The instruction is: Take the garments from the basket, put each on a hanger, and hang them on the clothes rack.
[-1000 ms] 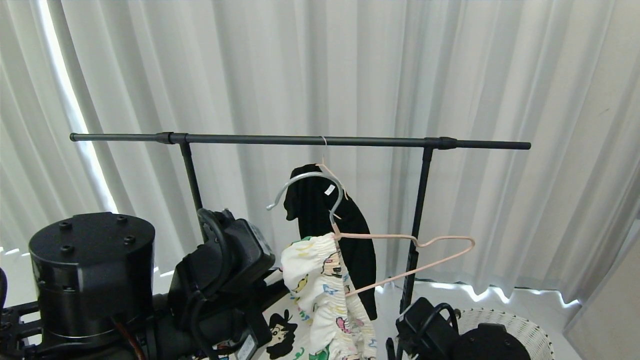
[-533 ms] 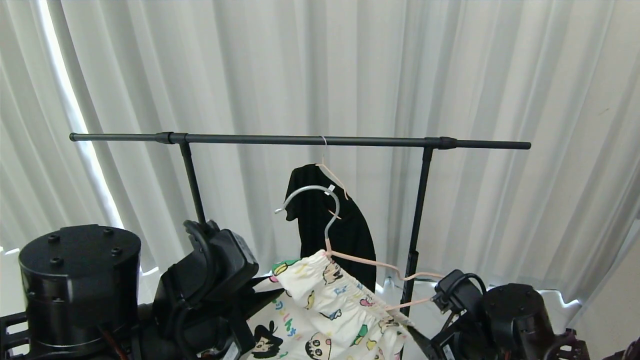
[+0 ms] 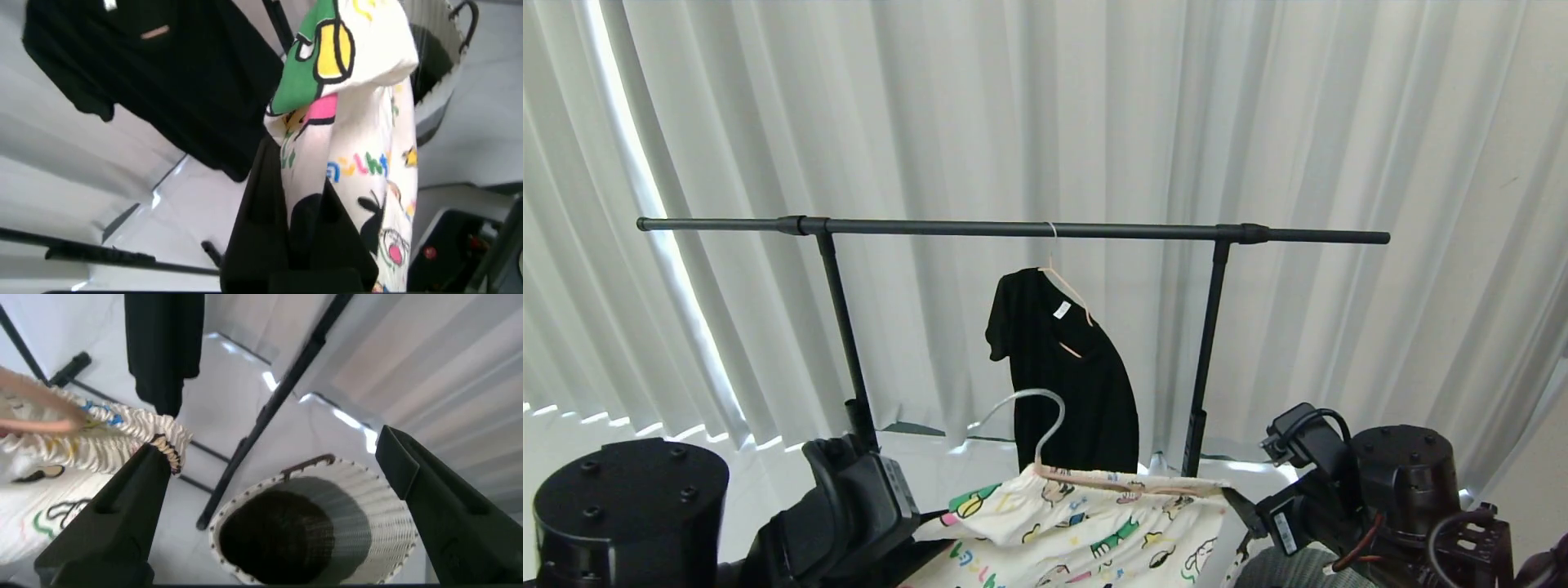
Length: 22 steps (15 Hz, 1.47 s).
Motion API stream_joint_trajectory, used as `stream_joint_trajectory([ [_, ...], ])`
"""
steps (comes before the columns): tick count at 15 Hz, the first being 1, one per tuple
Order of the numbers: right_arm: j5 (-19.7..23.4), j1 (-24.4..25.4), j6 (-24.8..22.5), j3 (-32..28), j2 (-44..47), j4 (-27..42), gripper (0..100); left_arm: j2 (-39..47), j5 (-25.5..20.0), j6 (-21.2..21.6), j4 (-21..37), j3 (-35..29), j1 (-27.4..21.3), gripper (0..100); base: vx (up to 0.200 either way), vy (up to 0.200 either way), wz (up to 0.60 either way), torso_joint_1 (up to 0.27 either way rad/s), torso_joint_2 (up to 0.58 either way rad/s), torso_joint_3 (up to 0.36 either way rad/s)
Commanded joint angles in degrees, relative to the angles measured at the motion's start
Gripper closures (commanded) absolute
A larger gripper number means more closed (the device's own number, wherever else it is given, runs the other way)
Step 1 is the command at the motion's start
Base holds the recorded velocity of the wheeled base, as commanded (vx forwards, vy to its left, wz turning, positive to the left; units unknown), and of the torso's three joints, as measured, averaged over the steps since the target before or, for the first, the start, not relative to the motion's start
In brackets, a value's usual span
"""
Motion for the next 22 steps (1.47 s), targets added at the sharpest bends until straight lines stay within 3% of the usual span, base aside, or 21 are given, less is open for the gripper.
stream_joint_trajectory([
  [1, 1.5, 0.0, -1.3, -0.1, -2.9, -0.2, 0, 1.6, 1.6, 1.6, 0.2, 2.8, 0.3, 100, 0.000, 0.000, 0.00, 0.000, 0.00, 0.000],
  [5, 8.9, 2.6, -6.3, 1.2, -12.2, 1.0, 0, 7.3, 11.1, -1.8, 0.0, -0.6, 1.2, 100, 0.000, 0.000, 0.00, 0.000, 0.00, 0.000],
  [9, 15.7, 10.1, -9.4, 3.4, -21.0, 9.3, 0, 8.6, 12.4, -8.1, -0.1, -6.9, 1.6, 100, 0.000, 0.000, 0.00, 0.000, 0.00, 0.000],
  [12, 18.8, 10.9, -11.7, 1.8, -24.6, 17.4, 0, 8.6, 12.1, -11.9, -2.3, -8.8, -5.1, 100, 0.000, 0.000, 0.00, 0.000, 0.00, 0.000],
  [15, 19.2, 11.0, -12.7, -2.5, -26.6, 25.7, 0, 8.5, 11.3, -11.8, -2.6, -5.6, -12.2, 100, 0.000, 0.000, 0.00, 0.000, 0.00, 0.000],
  [19, 26.1, 11.0, -19.7, -10.6, -26.8, 39.9, 0, 8.4, 11.2, -11.5, -3.3, -4.3, -22.1, 100, 0.000, 0.000, 0.00, 0.000, 0.00, 0.000],
  [22, 28.4, 11.3, -22.0, -13.8, -25.9, 45.4, 0, 8.1, 11.2, -11.4, -3.4, -4.4, -26.7, 100, 0.000, 0.000, 0.00, 0.000, 0.00, 0.000],
])
